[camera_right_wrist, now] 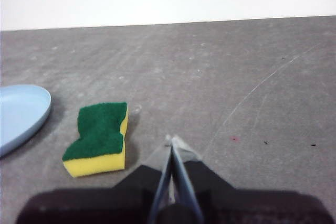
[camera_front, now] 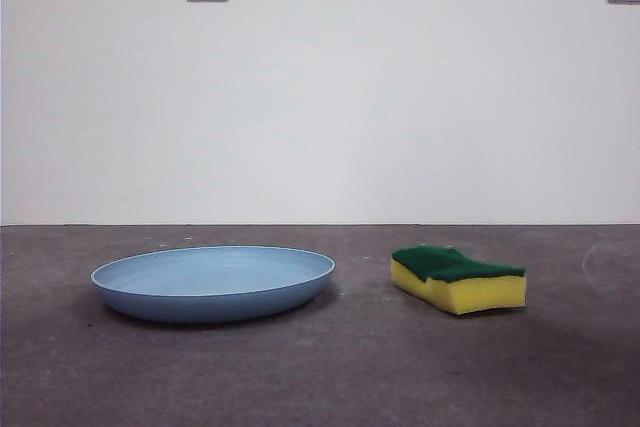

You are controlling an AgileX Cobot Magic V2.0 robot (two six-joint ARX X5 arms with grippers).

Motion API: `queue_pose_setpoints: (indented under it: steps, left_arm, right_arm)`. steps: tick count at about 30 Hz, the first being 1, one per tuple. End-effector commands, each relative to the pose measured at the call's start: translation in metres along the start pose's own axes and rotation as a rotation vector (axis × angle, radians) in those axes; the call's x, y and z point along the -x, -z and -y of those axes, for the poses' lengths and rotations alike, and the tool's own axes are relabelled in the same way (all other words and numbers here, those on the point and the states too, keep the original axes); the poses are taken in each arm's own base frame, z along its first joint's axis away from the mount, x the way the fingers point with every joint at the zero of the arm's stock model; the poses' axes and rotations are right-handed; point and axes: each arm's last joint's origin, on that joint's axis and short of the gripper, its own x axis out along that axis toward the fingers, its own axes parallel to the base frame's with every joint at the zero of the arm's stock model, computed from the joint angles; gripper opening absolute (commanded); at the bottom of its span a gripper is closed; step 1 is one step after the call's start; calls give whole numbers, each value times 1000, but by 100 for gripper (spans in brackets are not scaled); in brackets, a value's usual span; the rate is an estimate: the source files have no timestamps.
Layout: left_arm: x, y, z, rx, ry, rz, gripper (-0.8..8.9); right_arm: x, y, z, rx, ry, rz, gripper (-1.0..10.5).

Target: Pick up the plate,pick up the cloth,clean the plate with the cloth

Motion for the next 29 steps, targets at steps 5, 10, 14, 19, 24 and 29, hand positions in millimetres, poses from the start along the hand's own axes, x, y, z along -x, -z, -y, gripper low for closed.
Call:
queue_pose_setpoints:
  steps: [5,10,14,19,24,29]
  left_arm:
    - [0,-3,1,143,37,22,-6]
    - [5,-15,3,245,58,24,-6]
    - [12,-33,4,267,56,10,-6]
    - [15,-59,6,266,59,21,-6]
    - [12,-89,9,265,110,-12,-6]
    - [0,-119,13,235,222,-100,-6]
  right_arm:
    - [2,-9,-1,-364,-15,56,-10]
    - [7,-32,-3,-409,-31,87,-11]
    - [8,-61,-5,-417,-29,77,-11]
    - [1,-99,-7,-366,-35,5,-11]
    - [-16,-130,-9,-288,-132,-112,-11]
    - [-37,-151,-12,-250,-244,-292,-11]
